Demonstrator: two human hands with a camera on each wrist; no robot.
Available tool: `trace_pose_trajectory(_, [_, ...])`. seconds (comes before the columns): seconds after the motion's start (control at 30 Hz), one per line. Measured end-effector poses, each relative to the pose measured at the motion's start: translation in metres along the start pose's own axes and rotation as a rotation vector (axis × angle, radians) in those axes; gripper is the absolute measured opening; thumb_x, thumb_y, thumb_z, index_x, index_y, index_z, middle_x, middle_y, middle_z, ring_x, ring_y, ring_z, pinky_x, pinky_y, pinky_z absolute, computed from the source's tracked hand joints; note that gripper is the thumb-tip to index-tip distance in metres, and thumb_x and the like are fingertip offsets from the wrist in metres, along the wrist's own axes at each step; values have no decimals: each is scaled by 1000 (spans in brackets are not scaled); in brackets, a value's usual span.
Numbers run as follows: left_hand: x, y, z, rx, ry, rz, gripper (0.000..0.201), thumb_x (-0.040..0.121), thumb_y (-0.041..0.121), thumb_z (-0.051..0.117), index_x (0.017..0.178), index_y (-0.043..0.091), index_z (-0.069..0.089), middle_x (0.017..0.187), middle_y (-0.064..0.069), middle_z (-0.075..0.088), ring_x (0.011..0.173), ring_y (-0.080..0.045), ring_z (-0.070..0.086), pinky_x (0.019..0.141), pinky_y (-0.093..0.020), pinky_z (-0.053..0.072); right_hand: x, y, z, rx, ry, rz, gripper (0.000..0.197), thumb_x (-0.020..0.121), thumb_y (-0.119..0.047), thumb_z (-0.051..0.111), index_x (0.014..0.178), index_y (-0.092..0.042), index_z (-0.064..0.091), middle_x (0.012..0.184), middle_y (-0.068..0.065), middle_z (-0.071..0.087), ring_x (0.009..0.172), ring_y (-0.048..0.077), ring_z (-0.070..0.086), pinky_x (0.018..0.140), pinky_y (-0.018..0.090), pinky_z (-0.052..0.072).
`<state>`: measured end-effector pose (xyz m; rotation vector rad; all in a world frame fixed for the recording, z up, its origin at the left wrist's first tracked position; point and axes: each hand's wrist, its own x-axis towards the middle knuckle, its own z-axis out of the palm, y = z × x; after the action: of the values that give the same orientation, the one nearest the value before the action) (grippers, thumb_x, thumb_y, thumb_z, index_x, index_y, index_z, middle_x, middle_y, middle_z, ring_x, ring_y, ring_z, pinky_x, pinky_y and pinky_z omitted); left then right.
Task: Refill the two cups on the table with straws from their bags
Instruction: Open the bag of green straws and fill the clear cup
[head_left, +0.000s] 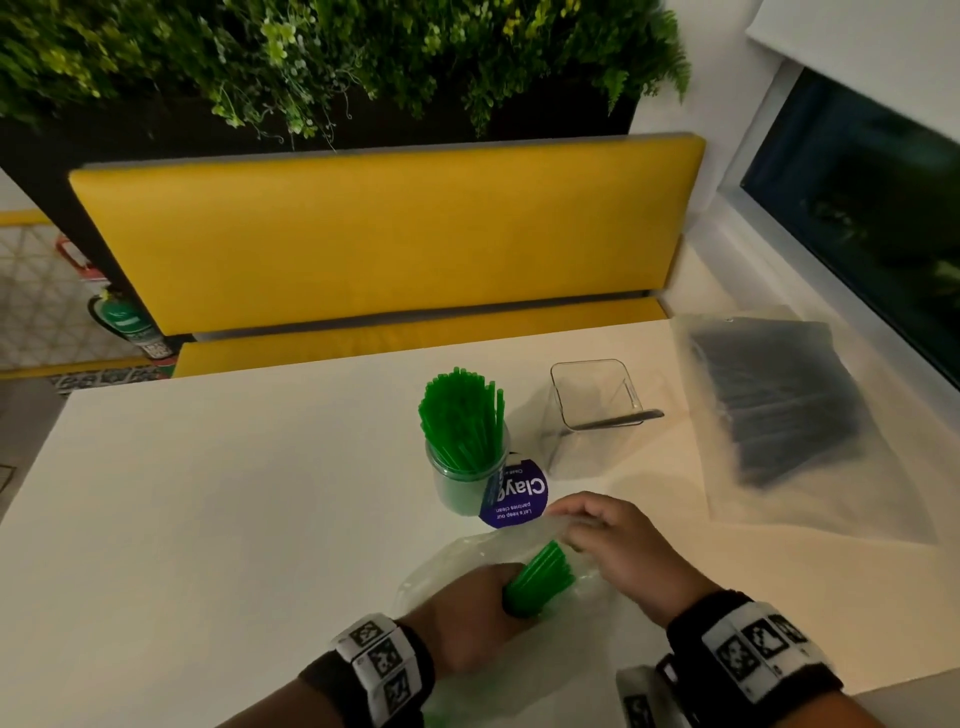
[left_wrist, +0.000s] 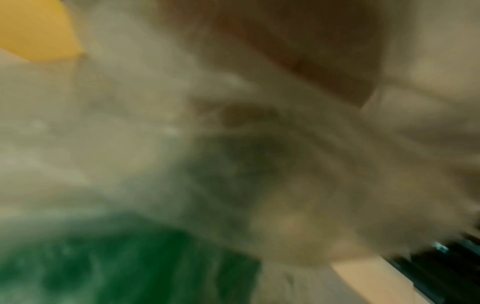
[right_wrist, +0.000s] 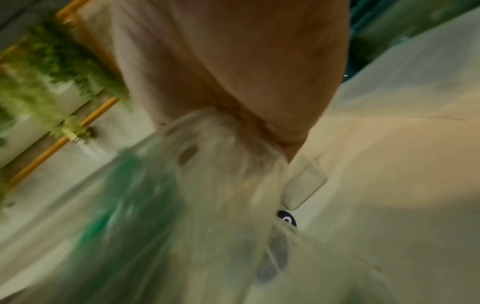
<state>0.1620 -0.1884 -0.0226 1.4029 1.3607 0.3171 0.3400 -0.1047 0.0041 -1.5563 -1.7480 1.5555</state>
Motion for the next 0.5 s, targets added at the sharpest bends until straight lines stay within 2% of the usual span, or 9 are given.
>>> trace_pose_trajectory(0.07, [-13,11,-5,-106,-13,90,14,90,20,66,93,34,68,80,20,64,71,6,54,74,-15,47,0,1,-3,9,6,33,22,86,-4,62,85,-20,77,74,-12,72,69,-8,61,66,12,46])
trace_pose_trajectory(0.1, [-20,20,-9,-139,-5,135,19,89,18,68,89,37,68,76,21,63,69,5,53,73,-15,46,3,4,-3,-68,49,14,23,86,-5,61,81,-21,77,72,-13,71,68,-7,62,66,15,46])
trace_pose_trajectory(0.17, [-36,47,-22,-233,27,241,22,89,17,71,79,37,66,69,17,59,65,-2,51,68,-20,46,9,9,1,-321,104,-47,24,89,-11,57,81,-24,75,77,-10,68,75,6,65,67,21,45])
trace_pose_trajectory(0.2, [-43,62,-32,-295,67,298,18,88,18,71,78,32,67,69,11,60,66,-6,54,68,-25,49,9,5,4,-432,98,-28,23,91,-17,53,86,-24,74,83,-7,64,78,14,63,67,23,45])
trace_pose_trajectory(0.27, [-52,87,-57,-412,279,413,9,88,17,69,80,20,68,75,-10,65,74,-16,62,74,-34,54,8,-4,12,-592,92,47,23,95,-31,43,96,-27,66,96,-3,53,81,18,57,71,30,46])
trace_pose_trajectory(0.33, [-46,98,-85,-601,570,469,12,92,6,64,82,12,65,76,-19,65,74,-25,64,76,-42,56,6,-20,22,-723,119,-16,27,98,-44,36,101,-31,58,101,-4,47,77,17,57,73,34,50])
trace_pose_trajectory(0.4, [-30,101,-109,-814,765,469,14,94,2,60,87,13,61,72,-16,63,72,-29,62,76,-49,56,13,-32,33,-769,182,-158,28,98,-47,38,119,-34,51,118,-4,45,81,19,64,71,35,55])
trace_pose_trajectory(0.43, [-21,101,-117,-886,836,462,13,95,1,59,89,12,59,72,-13,62,71,-29,61,75,-48,55,18,-36,38,-798,191,-207,33,98,-45,41,129,-36,45,131,-3,40,86,20,67,71,34,56])
trace_pose_trajectory(0.5, [-4,98,-129,-951,942,443,8,95,0,58,92,8,56,71,-9,61,69,-27,59,73,-44,52,33,-37,45,-847,185,-264,37,98,-42,43,135,-35,43,149,-3,30,93,21,68,71,32,56])
